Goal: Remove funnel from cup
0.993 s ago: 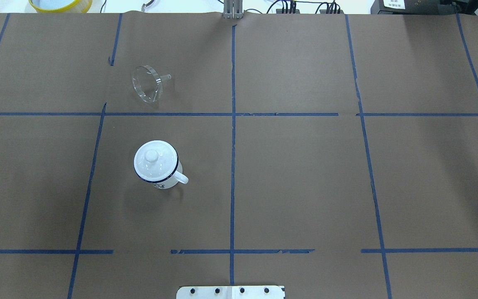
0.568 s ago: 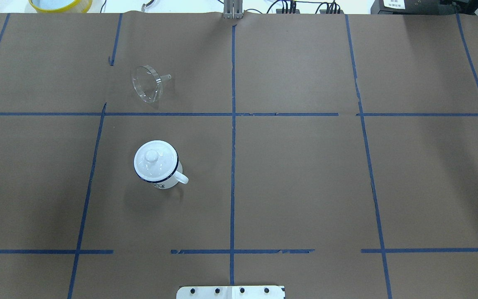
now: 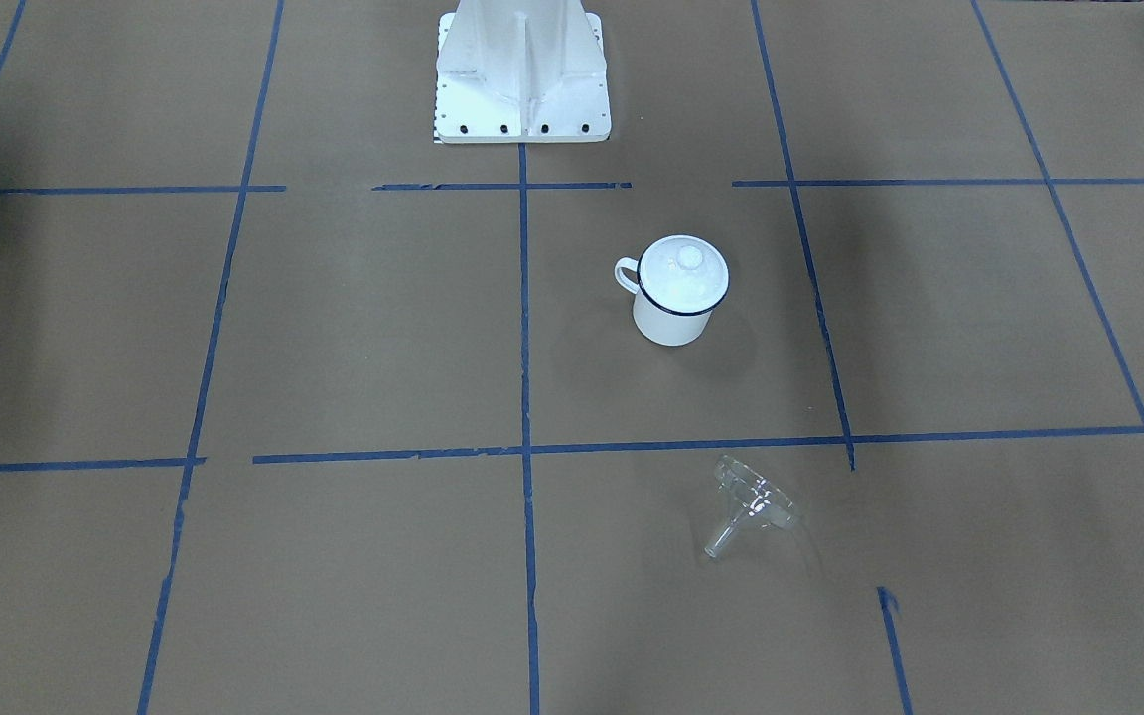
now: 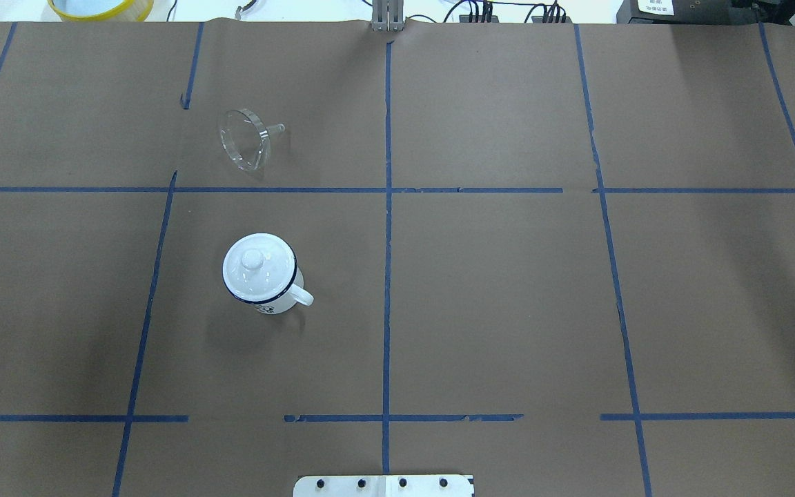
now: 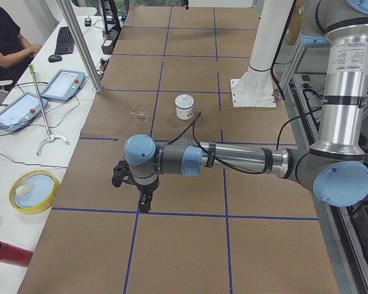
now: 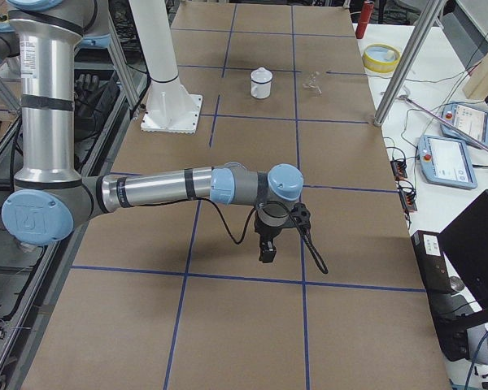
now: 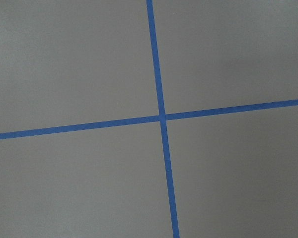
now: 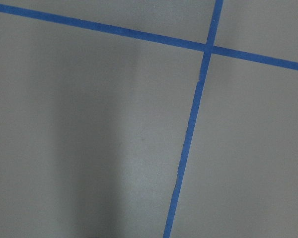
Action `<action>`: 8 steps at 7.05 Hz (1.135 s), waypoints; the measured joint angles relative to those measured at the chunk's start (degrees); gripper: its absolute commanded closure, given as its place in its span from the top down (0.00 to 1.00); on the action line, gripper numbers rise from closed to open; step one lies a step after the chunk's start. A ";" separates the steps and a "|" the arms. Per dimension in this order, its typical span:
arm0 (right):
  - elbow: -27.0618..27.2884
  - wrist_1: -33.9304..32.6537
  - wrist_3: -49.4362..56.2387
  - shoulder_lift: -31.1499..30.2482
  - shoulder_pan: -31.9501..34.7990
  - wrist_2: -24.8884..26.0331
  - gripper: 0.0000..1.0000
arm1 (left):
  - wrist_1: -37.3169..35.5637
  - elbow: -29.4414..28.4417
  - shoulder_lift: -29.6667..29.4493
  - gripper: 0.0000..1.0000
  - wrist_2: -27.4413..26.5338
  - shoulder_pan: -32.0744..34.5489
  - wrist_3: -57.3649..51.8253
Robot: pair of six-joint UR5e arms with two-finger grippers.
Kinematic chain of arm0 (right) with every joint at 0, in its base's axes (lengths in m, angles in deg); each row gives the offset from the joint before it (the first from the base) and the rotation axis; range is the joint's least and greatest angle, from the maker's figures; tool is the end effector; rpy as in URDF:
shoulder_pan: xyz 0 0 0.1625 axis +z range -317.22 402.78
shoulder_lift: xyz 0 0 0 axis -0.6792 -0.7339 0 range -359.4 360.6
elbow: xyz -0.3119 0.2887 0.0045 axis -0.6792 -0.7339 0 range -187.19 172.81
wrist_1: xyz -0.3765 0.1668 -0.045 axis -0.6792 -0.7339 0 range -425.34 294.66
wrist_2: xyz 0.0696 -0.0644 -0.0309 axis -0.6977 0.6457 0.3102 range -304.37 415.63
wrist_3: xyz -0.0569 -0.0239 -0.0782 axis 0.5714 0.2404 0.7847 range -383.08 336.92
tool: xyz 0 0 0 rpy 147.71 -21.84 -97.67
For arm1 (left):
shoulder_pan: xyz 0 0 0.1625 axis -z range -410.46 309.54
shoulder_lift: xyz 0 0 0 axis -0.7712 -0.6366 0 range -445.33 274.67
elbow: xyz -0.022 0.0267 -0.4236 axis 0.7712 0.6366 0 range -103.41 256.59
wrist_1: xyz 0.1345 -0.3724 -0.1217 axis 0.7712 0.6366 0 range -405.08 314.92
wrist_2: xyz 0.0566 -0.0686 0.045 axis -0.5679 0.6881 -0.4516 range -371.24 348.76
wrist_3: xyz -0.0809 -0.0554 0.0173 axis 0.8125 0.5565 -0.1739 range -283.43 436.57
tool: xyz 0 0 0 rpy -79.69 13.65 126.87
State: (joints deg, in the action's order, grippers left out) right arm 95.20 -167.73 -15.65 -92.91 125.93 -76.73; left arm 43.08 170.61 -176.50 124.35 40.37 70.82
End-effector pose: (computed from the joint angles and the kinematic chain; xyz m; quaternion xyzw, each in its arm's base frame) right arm 0.0112 -0.4611 0.6057 -0.0267 -0.3613 -0.1050 0.9261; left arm -0.0695 -0.5018 0.6157 0.0491 0.3851 0.0508 0.9202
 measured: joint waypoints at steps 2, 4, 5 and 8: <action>0.00 0.00 0.02 0.00 0.00 0.00 1.00 | 1.17 0.99 1.55 1.00 0.06 0.51 -0.42; 0.00 0.00 0.04 0.00 0.00 0.00 1.00 | 2.71 0.80 2.05 1.00 2.17 2.22 -0.52; 0.00 0.00 0.02 0.00 0.00 0.00 1.00 | 2.79 0.47 1.79 1.00 2.66 2.58 -0.45; 0.00 0.00 0.03 0.00 0.00 0.00 1.00 | 2.55 -1.23 2.28 1.00 3.08 2.74 -0.38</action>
State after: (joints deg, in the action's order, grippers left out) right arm 95.20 -167.73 -15.62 -92.91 125.93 -76.73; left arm 45.63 169.38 -174.22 127.43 43.11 70.44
